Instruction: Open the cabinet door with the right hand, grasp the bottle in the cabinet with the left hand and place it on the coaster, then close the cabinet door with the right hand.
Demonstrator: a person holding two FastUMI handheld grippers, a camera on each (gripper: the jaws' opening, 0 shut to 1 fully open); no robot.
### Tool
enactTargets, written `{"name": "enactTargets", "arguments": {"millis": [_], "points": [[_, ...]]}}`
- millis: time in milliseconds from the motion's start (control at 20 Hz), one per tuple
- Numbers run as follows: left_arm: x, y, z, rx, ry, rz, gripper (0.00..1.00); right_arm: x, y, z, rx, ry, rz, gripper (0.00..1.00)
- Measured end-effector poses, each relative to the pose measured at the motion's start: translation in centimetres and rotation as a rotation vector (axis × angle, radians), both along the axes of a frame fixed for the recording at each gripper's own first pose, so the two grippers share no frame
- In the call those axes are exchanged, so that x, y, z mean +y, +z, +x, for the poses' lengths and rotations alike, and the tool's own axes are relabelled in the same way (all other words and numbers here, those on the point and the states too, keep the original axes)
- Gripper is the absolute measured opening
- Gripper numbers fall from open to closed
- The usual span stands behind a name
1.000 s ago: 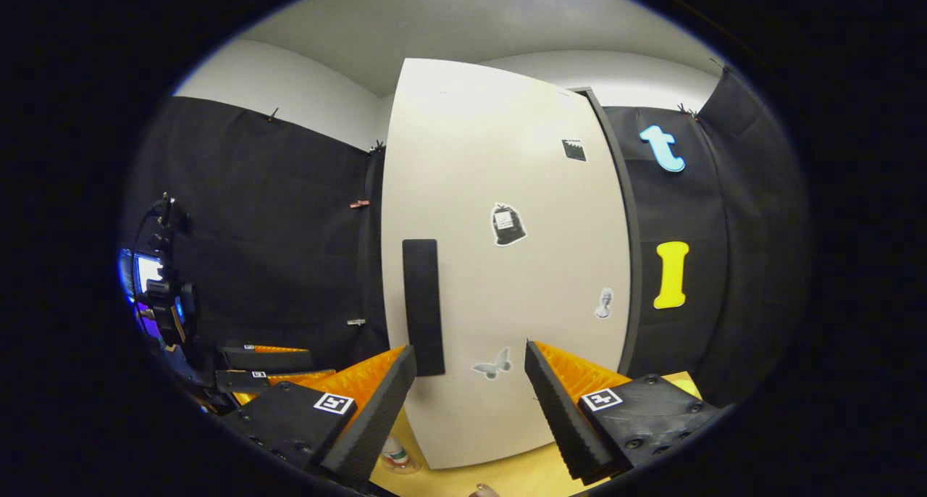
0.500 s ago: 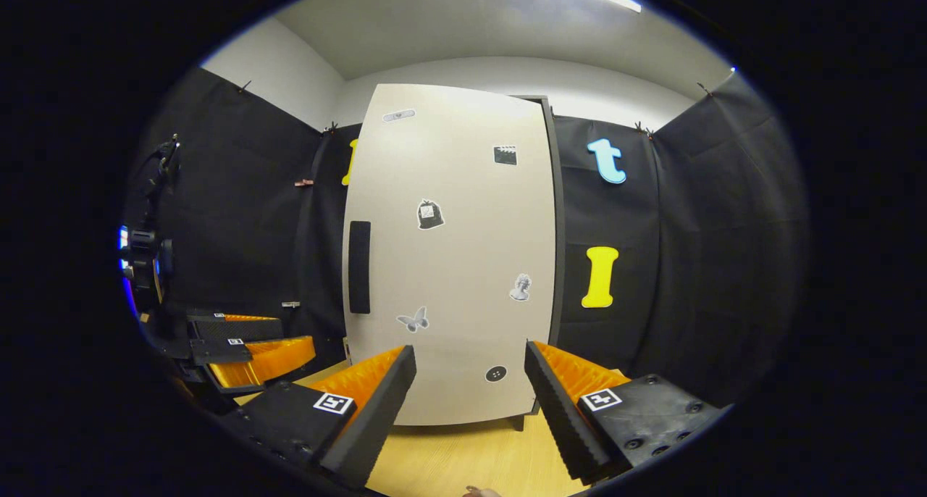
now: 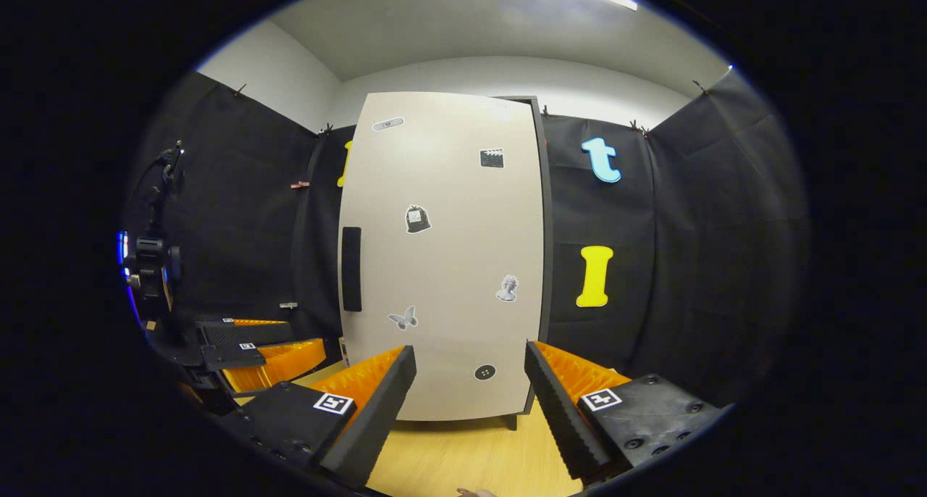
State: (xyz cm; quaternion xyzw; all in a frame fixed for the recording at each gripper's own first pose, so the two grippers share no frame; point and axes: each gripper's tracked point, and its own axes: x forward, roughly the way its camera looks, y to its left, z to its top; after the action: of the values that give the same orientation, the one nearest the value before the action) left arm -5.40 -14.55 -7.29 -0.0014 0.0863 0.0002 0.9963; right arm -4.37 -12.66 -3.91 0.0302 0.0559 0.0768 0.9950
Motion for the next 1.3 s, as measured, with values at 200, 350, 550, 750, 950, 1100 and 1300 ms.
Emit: {"name": "enactTargets", "arguments": {"millis": [200, 350, 550, 750, 950, 1100, 1300], "points": [[-0.1, 0.3, 0.0, -0.013, 0.011, 0.008, 0.92, 0.7, -0.2, 0.2, -0.004, 0.041, -0.019, 0.98], [-0.4, 0.3, 0.0, -0.017, 0.006, 0.004, 0.92, 0.7, 0.0, 0.3, -0.013, 0.053, -0.031, 0.98], [-0.5, 0.2, -0.1, -0.015, 0.01, -0.001, 0.92, 0.6, 0.2, 0.0, -0.017, 0.059, -0.035, 0.98], [-0.6, 0.3, 0.0, -0.017, 0.01, 0.004, 0.92, 0.2, 0.2, -0.3, -0.014, 0.056, -0.036, 0.98], [-0.7, 0.6, 0.1, -0.027, 0.002, 0.014, 0.92, 0.1, 0.4, -0.2, -0.015, 0.053, -0.037, 0.98], [-0.9, 0.8, 0.0, -0.034, -0.004, 0.013, 0.92, 0.1, 0.3, -0.4, -0.017, 0.05, -0.037, 0.98], [-1.1, 1.0, 0.0, -0.039, -0.009, 0.015, 0.92, -0.2, 0.7, -0.4, -0.022, 0.044, -0.037, 0.98]]}}
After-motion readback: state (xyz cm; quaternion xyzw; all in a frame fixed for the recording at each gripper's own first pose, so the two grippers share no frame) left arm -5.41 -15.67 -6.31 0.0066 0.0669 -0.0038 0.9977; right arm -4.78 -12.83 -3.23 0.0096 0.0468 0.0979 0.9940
